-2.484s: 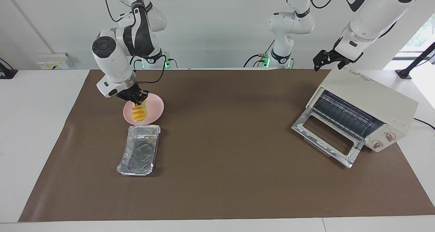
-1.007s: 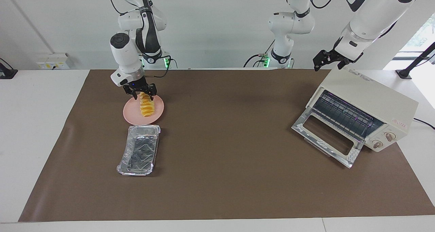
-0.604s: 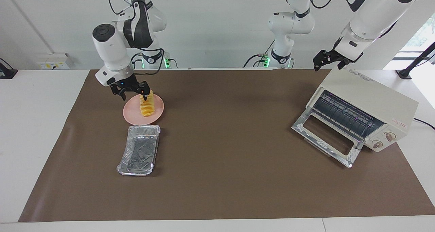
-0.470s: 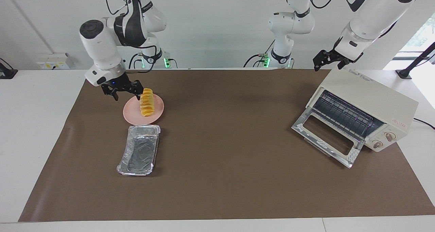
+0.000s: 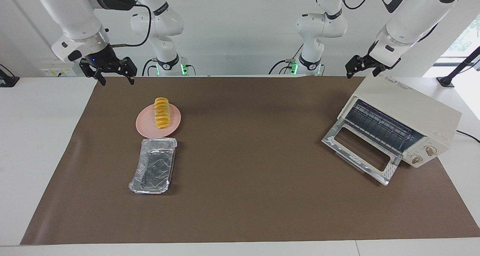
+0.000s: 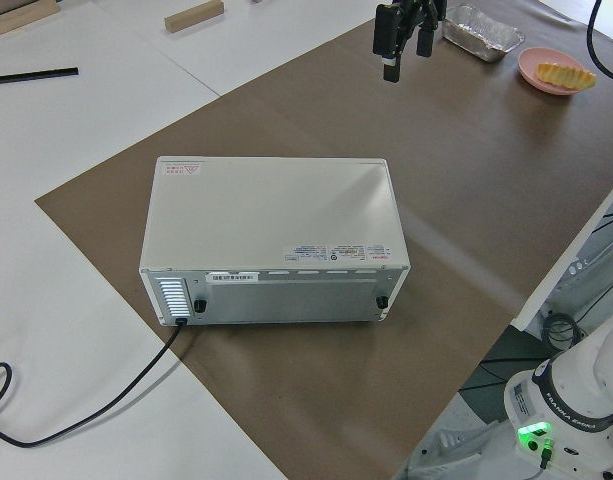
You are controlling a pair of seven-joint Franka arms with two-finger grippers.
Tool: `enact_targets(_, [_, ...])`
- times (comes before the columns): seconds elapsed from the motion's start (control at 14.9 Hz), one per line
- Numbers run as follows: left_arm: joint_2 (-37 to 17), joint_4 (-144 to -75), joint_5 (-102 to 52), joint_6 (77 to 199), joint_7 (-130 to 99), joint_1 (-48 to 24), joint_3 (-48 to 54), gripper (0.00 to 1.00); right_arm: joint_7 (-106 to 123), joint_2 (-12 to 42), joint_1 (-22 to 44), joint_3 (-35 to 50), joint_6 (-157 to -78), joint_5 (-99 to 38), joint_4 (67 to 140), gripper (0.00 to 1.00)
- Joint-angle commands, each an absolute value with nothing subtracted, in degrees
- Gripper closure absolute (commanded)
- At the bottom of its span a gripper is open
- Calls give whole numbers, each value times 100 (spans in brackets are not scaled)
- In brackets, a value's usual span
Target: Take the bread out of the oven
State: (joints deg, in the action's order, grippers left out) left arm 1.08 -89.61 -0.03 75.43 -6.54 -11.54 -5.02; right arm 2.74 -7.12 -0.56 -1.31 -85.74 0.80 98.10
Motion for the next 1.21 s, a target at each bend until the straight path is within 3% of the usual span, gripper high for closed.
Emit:
enact_targets(0.0, [220, -9035, -79, 7488, -650, -1081, -466, 0, 518, -580, -97, -97, -8105, 114, 9326, 0])
enact_targets(1.14, [220, -9035, -79, 7488, -650, -1081, -466, 0, 686, -545, -299, -114, -8525, 149, 9642, 0])
